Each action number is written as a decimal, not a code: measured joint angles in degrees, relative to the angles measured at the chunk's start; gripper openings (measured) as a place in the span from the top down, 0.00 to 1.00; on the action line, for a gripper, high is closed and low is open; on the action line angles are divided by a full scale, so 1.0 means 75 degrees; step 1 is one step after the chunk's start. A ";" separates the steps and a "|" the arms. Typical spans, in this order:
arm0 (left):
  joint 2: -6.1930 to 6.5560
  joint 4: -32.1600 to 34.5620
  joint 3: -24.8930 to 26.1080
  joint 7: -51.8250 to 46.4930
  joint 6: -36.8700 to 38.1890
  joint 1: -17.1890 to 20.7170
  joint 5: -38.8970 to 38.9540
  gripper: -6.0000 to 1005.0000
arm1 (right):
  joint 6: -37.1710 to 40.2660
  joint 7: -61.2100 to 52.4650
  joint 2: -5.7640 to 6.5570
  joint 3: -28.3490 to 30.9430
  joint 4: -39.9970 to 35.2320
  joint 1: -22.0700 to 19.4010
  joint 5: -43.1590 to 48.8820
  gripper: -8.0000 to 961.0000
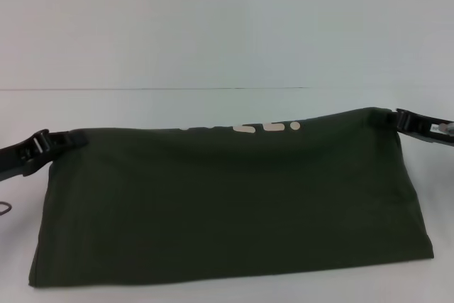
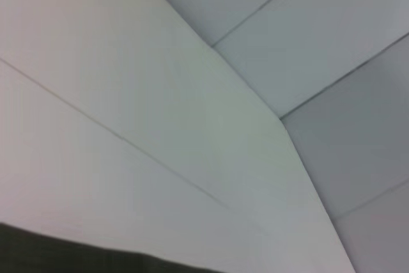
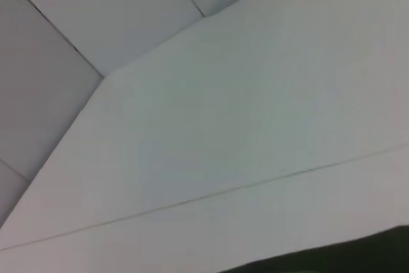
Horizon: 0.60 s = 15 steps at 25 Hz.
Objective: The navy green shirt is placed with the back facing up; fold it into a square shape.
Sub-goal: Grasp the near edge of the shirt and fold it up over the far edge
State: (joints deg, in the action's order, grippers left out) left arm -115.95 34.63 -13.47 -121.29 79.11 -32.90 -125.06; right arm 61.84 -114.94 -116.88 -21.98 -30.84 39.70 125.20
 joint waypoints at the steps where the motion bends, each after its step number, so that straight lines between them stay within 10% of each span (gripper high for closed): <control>1: -0.0048 0.0000 -0.0005 0.0045 -0.0150 -0.0019 0.0038 0.95 | -0.0170 0.0007 -0.0039 -0.0031 0.0000 0.0044 -0.0002 0.95; 15: -0.0485 -0.0008 -0.0142 0.0546 -0.1402 -0.0243 0.0167 0.95 | -0.1879 0.0367 -0.0343 -0.0823 0.0240 0.0427 -0.0461 0.95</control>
State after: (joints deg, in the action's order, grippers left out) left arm -119.59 34.56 -14.53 -117.20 68.59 -34.73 -123.81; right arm 47.75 -112.18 -119.45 -28.15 -29.04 42.90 121.74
